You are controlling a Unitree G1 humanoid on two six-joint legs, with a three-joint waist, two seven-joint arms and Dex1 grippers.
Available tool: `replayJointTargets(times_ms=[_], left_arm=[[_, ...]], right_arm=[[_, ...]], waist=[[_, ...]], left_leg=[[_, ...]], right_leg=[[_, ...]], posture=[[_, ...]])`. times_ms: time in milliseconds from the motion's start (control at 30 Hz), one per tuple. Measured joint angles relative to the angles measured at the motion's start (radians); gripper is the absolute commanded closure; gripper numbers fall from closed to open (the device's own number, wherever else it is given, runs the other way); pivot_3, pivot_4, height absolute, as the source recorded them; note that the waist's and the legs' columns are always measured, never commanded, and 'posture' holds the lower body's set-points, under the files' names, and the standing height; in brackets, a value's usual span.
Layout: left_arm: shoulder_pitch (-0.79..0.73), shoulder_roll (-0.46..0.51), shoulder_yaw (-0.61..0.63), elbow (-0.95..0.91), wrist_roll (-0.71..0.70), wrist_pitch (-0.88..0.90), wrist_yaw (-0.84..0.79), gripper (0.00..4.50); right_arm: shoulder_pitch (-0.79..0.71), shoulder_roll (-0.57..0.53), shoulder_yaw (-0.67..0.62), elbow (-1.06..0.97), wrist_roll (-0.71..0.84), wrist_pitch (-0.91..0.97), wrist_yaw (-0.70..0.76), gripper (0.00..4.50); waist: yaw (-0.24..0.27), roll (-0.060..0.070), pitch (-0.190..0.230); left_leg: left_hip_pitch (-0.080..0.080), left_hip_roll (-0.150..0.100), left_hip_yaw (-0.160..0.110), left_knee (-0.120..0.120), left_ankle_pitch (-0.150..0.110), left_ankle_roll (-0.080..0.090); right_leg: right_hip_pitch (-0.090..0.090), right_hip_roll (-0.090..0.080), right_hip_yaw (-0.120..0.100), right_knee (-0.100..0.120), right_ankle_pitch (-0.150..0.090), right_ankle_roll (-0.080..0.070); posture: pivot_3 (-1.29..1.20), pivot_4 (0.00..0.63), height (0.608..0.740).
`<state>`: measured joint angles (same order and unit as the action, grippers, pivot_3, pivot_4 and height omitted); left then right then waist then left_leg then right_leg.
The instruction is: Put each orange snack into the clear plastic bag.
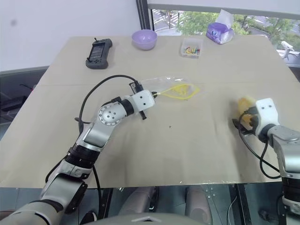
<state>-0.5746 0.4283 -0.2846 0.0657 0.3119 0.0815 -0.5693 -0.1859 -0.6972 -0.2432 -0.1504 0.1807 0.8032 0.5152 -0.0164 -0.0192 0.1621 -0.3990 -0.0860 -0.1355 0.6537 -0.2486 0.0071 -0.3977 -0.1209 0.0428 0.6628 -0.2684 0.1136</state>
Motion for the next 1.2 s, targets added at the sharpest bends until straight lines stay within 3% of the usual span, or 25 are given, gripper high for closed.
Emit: replayJointTargets(times_ms=[467, 833, 933, 1033, 1100, 1200], left_arm=[[0.001, 0.003, 0.000, -0.001, 0.000, 0.000, -0.003, 4.50], [0.001, 0.001, -0.001, -0.001, 0.000, -0.001, -0.004, 4.50], [0.001, 0.001, -0.001, -0.001, 0.000, -0.001, -0.006, 4.50], [0.001, 0.001, -0.001, -0.001, -0.001, -0.001, -0.007, 4.50], [0.001, 0.001, 0.000, -0.001, -0.001, -0.001, -0.008, 4.50], [0.001, 0.000, -0.001, -0.001, -0.001, -0.002, -0.010, 4.50]], right_arm=[[-0.040, 0.033, 0.001, -0.032, 0.030, -0.047, 0.009, 0.03], [0.005, -0.048, 0.078, -0.050, -0.072, -0.202, 0.021, 0.03], [0.010, -0.048, 0.090, -0.050, -0.095, -0.242, 0.021, 0.87], [0.019, -0.048, 0.101, -0.049, -0.111, -0.269, 0.021, 2.29], [0.025, -0.049, 0.101, -0.047, -0.122, -0.284, 0.021, 3.48], [0.036, -0.053, 0.105, -0.046, -0.137, -0.305, 0.023, 4.30]], waist=[[0.002, 0.000, 0.000], [0.001, 0.000, 0.000], [0.002, 0.000, 0.000], [0.003, 0.000, 0.000], [0.003, 0.000, 0.000], [0.003, 0.000, 0.000]], left_leg=[[0.000, 0.000, 0.000, 0.000, 0.000, 0.000], [0.000, 0.000, 0.000, 0.000, 0.000, 0.000], [0.000, 0.000, 0.000, 0.000, 0.000, 0.000], [0.000, 0.000, 0.000, 0.000, 0.000, 0.000], [0.000, 0.000, 0.000, 0.000, 0.000, 0.000], [0.000, 0.000, 0.000, 0.000, 0.000, 0.000]], right_leg=[[0.000, 0.000, 0.000, 0.000, 0.000, 0.000], [0.000, 0.000, 0.000, 0.000, 0.000, 0.000], [0.000, 0.000, 0.000, 0.000, 0.000, 0.000], [0.000, 0.000, 0.000, 0.000, 0.000, 0.000], [0.000, 0.000, 0.000, 0.000, 0.000, 0.000], [0.000, 0.000, 0.000, 0.000, 0.000, 0.000]], posture=[[0.00, 0.150, 0.740], [0.00, 0.150, 0.740], [0.00, 0.150, 0.740], [0.00, 0.150, 0.740], [0.00, 0.150, 0.740], [0.00, 0.150, 0.740]])
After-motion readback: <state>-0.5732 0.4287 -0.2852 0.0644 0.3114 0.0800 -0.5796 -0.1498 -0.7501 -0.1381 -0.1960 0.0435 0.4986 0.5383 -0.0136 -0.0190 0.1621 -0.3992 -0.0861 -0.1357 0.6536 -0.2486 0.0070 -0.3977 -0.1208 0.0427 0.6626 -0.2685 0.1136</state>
